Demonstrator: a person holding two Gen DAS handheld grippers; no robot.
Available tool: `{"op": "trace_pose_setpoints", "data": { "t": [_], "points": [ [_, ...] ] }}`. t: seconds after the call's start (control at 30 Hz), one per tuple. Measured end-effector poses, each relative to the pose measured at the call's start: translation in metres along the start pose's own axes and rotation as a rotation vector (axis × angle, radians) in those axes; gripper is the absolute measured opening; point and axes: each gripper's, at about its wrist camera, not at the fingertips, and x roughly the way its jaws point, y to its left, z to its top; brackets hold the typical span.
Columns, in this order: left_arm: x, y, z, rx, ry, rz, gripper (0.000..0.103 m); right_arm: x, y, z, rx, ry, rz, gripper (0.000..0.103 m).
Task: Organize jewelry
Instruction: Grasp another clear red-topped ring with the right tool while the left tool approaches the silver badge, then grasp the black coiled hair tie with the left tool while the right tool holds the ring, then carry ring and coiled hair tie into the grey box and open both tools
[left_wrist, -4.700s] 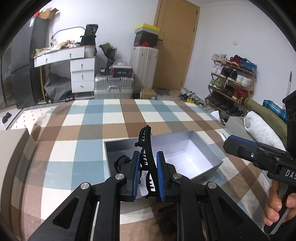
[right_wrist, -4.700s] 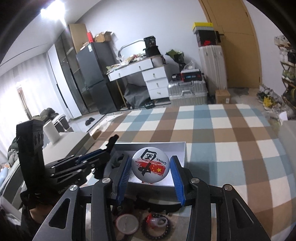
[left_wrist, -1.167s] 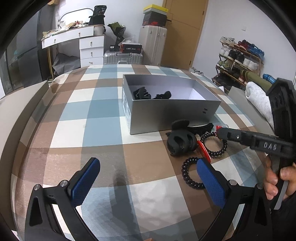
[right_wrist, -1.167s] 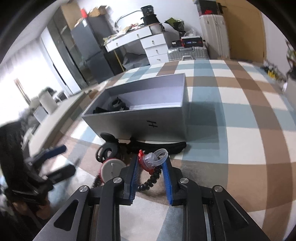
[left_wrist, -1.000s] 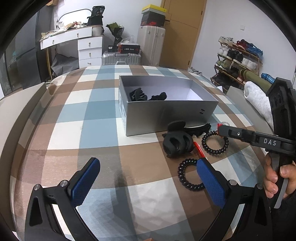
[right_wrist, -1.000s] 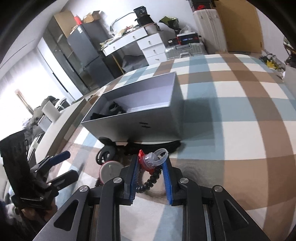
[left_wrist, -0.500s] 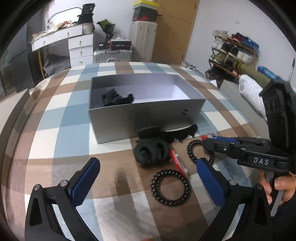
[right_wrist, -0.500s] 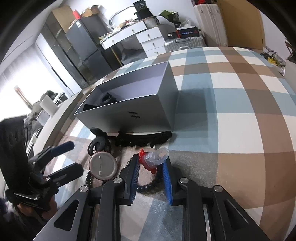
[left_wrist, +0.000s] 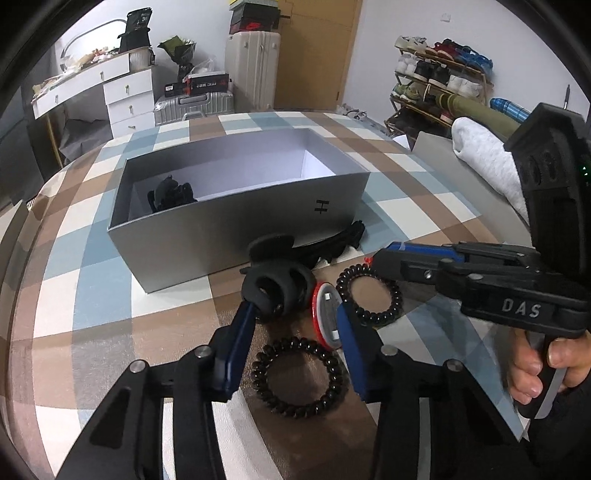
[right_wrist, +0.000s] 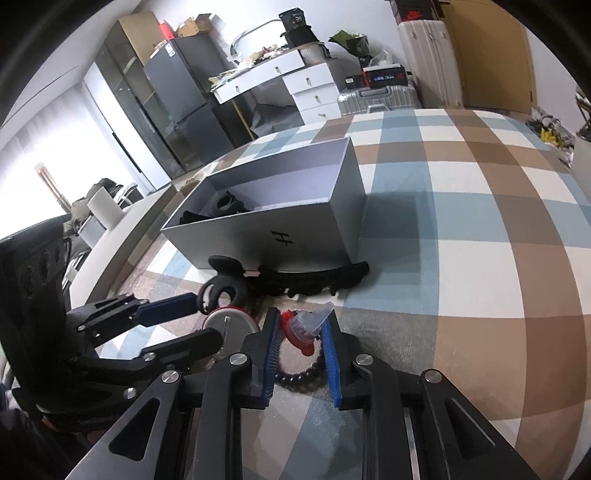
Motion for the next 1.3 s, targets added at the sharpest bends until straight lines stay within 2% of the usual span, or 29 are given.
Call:
{"op": "trace_pose_setpoints", "data": {
  "t": [0.3, 0.43, 0.57, 0.83, 0.9, 0.93, 0.97, 1.07, 1.3],
  "points": [
    [-0.006, -0.01, -0.004, 0.007, 0.007, -0.072, 0.039, -0.008, -0.003, 0.004, 0.024, -0.024, 0.033, 0.021],
    [-0.006, -0.012, -0.004, 0.027, 0.003, -0.015, 0.039, -0.01, -0.002, 0.004, 0.02, -0.029, 0.03, 0.021],
    [-0.008, -0.003, -0.013, 0.009, 0.043, 0.002, 0.04, -0.013, -0.003, 0.005, 0.026, -0.037, 0.034, 0.021],
    [-0.003, 0.019, -0.016, -0.042, 0.048, 0.056, 0.04, -0.014, 0.0, 0.005, 0.019, -0.04, 0.045, 0.021],
    [-0.002, 0.014, -0.016, -0.013, 0.041, 0.069, 0.035, -0.014, 0.003, 0.006, 0.011, -0.04, 0.044, 0.021],
    [0.0, 0.011, -0.017, 0.006, 0.04, 0.07, 0.017, -0.015, 0.003, 0.005, 0.009, -0.041, 0.043, 0.021],
    [0.001, 0.007, -0.018, 0.032, 0.029, 0.088, 0.008, -0.015, 0.003, 0.005, 0.009, -0.041, 0.044, 0.021],
    [-0.001, 0.003, -0.02, 0.06, 0.026, 0.061, 0.005, -0.015, 0.005, 0.005, 0.008, -0.042, 0.045, 0.021],
    [-0.019, 0.008, -0.019, 0.063, -0.036, 0.055, 0.004, -0.018, 0.007, 0.007, 0.006, -0.051, 0.05, 0.021]
  ]
}}
